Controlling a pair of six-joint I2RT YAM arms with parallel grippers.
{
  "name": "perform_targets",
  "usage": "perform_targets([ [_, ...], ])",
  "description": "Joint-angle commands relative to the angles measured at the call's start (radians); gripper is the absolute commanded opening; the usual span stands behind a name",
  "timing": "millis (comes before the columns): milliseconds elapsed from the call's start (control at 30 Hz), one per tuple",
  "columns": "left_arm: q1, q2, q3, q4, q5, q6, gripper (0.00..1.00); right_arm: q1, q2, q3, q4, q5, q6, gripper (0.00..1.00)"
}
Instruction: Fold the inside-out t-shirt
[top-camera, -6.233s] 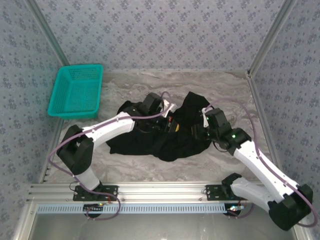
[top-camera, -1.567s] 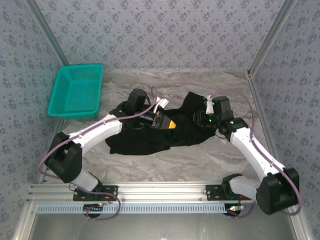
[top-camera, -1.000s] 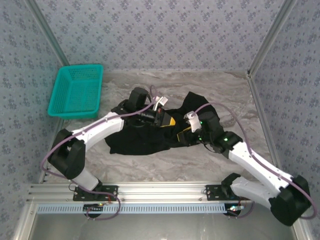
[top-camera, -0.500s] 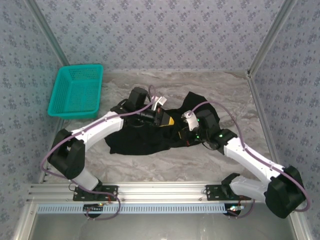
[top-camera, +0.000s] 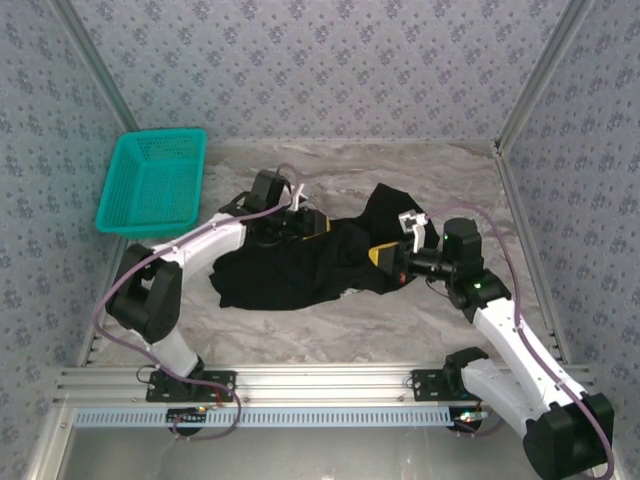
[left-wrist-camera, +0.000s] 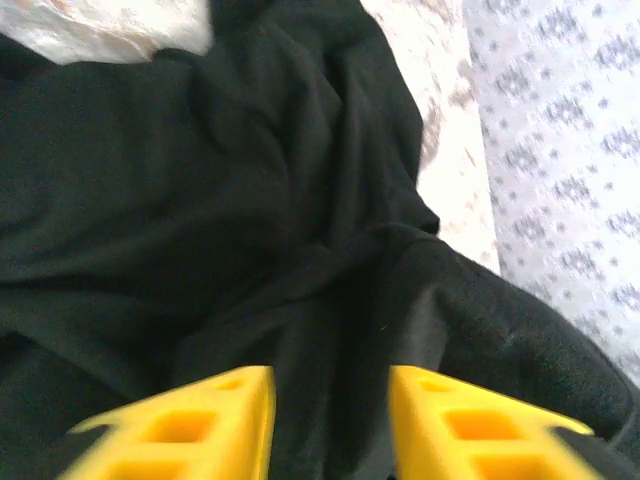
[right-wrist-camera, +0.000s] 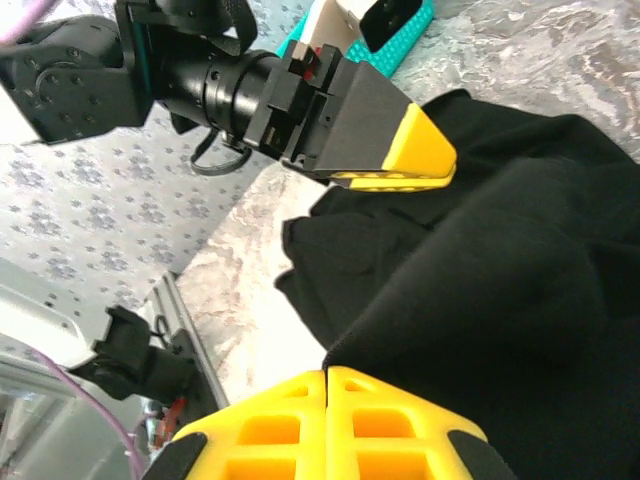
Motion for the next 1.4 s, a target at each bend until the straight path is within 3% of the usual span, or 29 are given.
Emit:
perform_targets([
  [0, -0.002, -0.082, -0.023, -0.030, -0.087, 0.051, 0.50, -0.014, 0.022, -0.021, 0.191, -0.085, 0.156, 0.00],
  [100, -0.038, -0.168, -0.077, -0.044, -0.123, 0.132, 0.66, -0.014, 0.041, -0.006, 0.193, -0.082, 0.160, 0.00],
  [167, -0.102, -0.198, -0.085, -0.079, -0.170, 0.222, 0.70, -0.018, 0.047, 0.002, 0.165, -0.087, 0.139, 0.00],
  [367, -0.203, -0.086, 0.018, -0.222, -0.326, 0.339, 0.71, -0.037, 0.040, 0.014, 0.122, -0.090, 0.108, 0.00],
  [700, -0.257, 0.041, 0.138, -0.259, -0.355, 0.361, 0.76, -0.050, 0.033, 0.011, 0.138, -0.082, 0.130, 0.00],
  [767, -0.271, 0.092, 0.186, -0.272, -0.389, 0.365, 0.70, -0.048, 0.027, -0.001, 0.149, -0.075, 0.138, 0.00],
  [867, -0.267, 0.125, 0.228, -0.279, -0.391, 0.351, 0.37, -0.052, 0.012, -0.003, 0.074, -0.022, 0.093, 0.00],
  [933, -0.255, 0.088, 0.198, -0.229, -0.329, 0.341, 0.19, -0.052, -0.008, 0.018, -0.046, 0.060, 0.025, 0.00],
  [1033, -0.201, -0.021, 0.078, -0.027, -0.067, 0.260, 0.07, -0.039, -0.035, 0.049, -0.213, 0.278, -0.052, 0.00],
  [1167, -0.140, -0.128, -0.075, 0.303, 0.251, 0.066, 0.01, -0.002, -0.039, 0.033, -0.240, 0.457, -0.077, 0.00],
  [1367, -0.138, -0.168, -0.107, 0.338, 0.459, 0.059, 0.00, 0.050, -0.002, 0.055, -0.242, 0.621, -0.071, 0.00],
])
